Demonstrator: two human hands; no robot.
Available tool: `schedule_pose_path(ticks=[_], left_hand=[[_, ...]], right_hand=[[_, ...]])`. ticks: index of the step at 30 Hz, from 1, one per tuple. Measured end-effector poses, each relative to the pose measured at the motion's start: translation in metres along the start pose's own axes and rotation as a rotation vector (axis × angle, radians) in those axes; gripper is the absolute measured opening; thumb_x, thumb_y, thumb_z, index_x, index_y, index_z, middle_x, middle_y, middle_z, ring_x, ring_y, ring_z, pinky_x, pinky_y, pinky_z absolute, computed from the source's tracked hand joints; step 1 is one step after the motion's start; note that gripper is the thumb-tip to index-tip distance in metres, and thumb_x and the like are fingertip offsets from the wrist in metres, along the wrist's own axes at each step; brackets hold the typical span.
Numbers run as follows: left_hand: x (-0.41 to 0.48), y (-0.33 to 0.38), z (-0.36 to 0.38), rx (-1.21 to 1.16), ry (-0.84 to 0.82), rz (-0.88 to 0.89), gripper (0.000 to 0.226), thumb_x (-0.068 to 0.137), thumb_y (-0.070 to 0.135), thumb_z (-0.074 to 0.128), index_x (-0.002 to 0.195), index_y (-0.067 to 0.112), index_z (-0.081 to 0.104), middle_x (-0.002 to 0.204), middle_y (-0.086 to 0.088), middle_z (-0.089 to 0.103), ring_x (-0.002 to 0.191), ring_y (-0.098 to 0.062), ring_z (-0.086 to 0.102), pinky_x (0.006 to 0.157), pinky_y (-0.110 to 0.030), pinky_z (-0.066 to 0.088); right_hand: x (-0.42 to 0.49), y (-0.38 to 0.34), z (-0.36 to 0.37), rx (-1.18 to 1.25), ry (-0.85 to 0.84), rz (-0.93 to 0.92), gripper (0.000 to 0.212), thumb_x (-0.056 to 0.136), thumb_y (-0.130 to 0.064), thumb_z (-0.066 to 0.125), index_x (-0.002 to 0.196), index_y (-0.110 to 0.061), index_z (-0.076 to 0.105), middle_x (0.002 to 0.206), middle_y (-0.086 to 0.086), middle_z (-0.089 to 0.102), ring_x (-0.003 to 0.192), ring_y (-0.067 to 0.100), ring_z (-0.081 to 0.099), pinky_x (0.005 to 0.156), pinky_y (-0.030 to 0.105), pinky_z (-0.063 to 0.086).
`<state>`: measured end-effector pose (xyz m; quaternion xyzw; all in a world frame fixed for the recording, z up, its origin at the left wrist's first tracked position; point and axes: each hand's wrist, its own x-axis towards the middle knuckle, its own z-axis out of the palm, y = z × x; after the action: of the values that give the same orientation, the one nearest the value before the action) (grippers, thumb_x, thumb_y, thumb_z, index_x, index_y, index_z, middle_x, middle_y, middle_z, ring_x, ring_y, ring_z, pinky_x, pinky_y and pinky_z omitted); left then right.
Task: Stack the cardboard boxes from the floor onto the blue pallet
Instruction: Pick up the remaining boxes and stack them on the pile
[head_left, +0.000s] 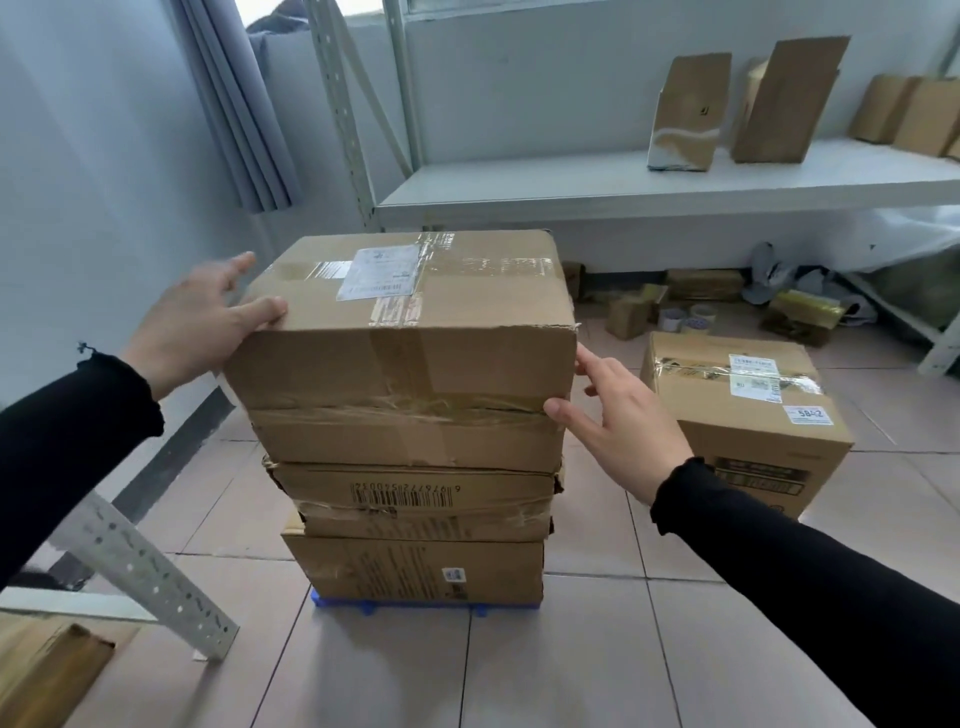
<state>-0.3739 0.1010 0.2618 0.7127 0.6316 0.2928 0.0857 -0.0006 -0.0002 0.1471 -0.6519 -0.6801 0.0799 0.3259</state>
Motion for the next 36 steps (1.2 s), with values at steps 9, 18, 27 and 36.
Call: schedule_pose_path(ticks=[9, 18, 27, 36], left_hand=[[0.031, 0.162, 0.062, 0.263, -0.139, 0.440, 0.079, 0.091, 0.057, 0.059, 0.157, 0.020, 0.034, 0.160, -0.002, 0.034, 0.147, -0.024, 0.031, 0.118, -0.043, 0.025], [0.012, 0.330, 0.187, 0.375, -0.379, 0.689, 0.078, 0.095, 0.055, 0.053, 0.159, 0.018, 0.029, 0.163, -0.006, 0.029, 0.149, -0.024, 0.026, 0.119, -0.042, 0.025], [-0.025, 0.359, 0.366, 0.399, -0.574, 0.555, 0.078, 0.093, 0.051, 0.060, 0.156, 0.015, 0.032, 0.158, -0.011, 0.037, 0.141, -0.029, 0.039, 0.111, -0.043, 0.039], [-0.014, 0.299, 0.478, 0.144, -0.620, 0.184, 0.077, 0.083, 0.054, 0.062, 0.146, 0.017, 0.039, 0.135, -0.011, 0.052, 0.116, -0.031, 0.055, 0.096, -0.048, 0.050]], right_hand=[[0.019, 0.064, -0.090, -0.232, 0.003, 0.066, 0.075, 0.094, -0.056, 0.051, 0.155, -0.018, 0.030, 0.151, 0.007, 0.043, 0.139, 0.027, 0.036, 0.112, 0.039, 0.030], [-0.005, 0.169, -0.168, -0.409, -0.061, 0.281, 0.075, 0.095, -0.053, 0.051, 0.156, -0.017, 0.026, 0.156, 0.010, 0.037, 0.143, 0.031, 0.030, 0.115, 0.042, 0.028], [-0.049, 0.304, -0.156, -0.356, -0.143, 0.567, 0.078, 0.092, -0.051, 0.057, 0.154, -0.015, 0.028, 0.154, 0.013, 0.040, 0.139, 0.033, 0.038, 0.111, 0.043, 0.034], [-0.048, 0.397, -0.086, -0.069, -0.204, 0.744, 0.075, 0.092, -0.038, 0.064, 0.153, -0.012, 0.029, 0.155, 0.013, 0.039, 0.136, 0.031, 0.046, 0.105, 0.041, 0.040]])
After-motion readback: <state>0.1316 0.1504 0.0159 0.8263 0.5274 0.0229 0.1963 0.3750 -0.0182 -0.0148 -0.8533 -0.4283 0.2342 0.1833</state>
